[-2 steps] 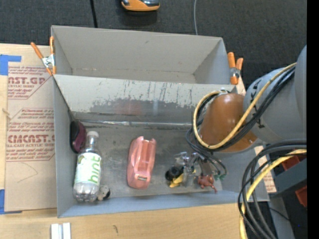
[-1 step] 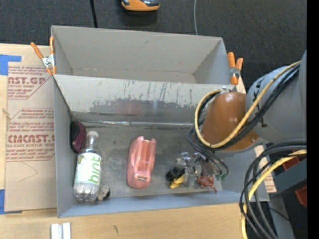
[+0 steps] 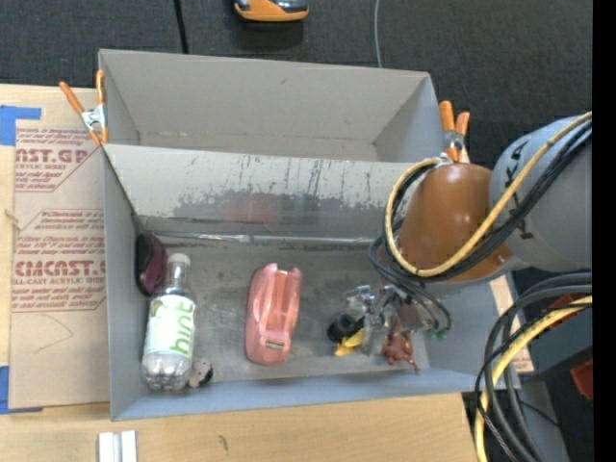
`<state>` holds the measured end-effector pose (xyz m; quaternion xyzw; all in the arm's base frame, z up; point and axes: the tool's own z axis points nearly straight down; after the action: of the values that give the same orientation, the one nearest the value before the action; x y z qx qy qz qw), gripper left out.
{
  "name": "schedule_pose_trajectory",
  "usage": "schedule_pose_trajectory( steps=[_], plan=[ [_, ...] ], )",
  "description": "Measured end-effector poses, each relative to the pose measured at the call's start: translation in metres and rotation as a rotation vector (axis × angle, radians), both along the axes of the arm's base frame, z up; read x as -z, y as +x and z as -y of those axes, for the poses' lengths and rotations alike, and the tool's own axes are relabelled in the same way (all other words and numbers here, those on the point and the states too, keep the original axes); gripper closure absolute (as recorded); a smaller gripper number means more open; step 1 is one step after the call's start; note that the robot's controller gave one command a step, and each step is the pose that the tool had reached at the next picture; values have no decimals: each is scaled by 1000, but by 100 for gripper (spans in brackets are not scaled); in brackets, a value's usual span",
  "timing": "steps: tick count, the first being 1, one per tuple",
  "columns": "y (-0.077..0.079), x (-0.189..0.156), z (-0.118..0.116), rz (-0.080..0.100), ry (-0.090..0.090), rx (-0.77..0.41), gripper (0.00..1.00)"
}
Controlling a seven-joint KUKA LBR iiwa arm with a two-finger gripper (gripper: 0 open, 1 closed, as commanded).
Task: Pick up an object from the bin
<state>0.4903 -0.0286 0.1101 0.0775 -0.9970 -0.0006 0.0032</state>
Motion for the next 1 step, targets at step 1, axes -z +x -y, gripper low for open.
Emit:
schedule_pose_trajectory(
  steps=[1],
  plan=[
    [2,-18,0,5,-1,0,100]
  ],
)
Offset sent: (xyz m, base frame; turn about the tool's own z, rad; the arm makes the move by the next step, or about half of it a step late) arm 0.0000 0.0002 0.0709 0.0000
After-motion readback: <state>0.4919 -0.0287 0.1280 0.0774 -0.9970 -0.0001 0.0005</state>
